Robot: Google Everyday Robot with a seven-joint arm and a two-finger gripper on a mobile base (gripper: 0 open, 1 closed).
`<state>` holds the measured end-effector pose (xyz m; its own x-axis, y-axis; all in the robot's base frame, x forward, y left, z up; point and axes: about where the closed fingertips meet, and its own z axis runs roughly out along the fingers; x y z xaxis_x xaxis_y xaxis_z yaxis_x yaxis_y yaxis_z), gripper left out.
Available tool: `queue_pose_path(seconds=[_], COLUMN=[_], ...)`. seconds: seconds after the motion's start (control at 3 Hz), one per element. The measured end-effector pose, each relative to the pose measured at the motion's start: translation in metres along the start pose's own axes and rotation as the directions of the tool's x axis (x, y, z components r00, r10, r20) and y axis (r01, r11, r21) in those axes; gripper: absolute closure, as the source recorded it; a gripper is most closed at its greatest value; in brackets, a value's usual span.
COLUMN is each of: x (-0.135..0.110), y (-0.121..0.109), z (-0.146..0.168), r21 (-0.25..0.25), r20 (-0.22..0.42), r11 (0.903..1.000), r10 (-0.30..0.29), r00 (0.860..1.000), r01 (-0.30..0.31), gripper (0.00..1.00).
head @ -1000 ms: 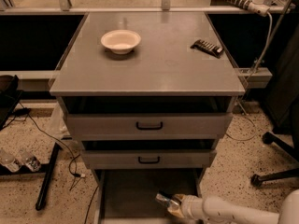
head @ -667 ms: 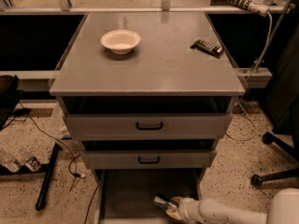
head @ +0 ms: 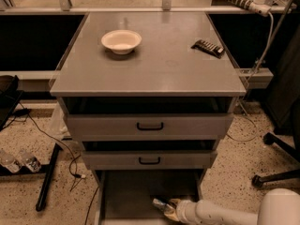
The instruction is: Place redbull can into bottom drawer
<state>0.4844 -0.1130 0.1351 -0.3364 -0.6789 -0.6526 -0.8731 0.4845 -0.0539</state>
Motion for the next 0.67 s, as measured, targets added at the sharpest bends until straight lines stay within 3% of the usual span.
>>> queue_pose_path(seconds=[0.67], x=[0.0], y=[0.0001], z=[0.0], r21=[0.0], r20=[0.0], r11=[1.0], r10=[0.0], r00=[1.0], r01=[0.0], gripper=[0.36])
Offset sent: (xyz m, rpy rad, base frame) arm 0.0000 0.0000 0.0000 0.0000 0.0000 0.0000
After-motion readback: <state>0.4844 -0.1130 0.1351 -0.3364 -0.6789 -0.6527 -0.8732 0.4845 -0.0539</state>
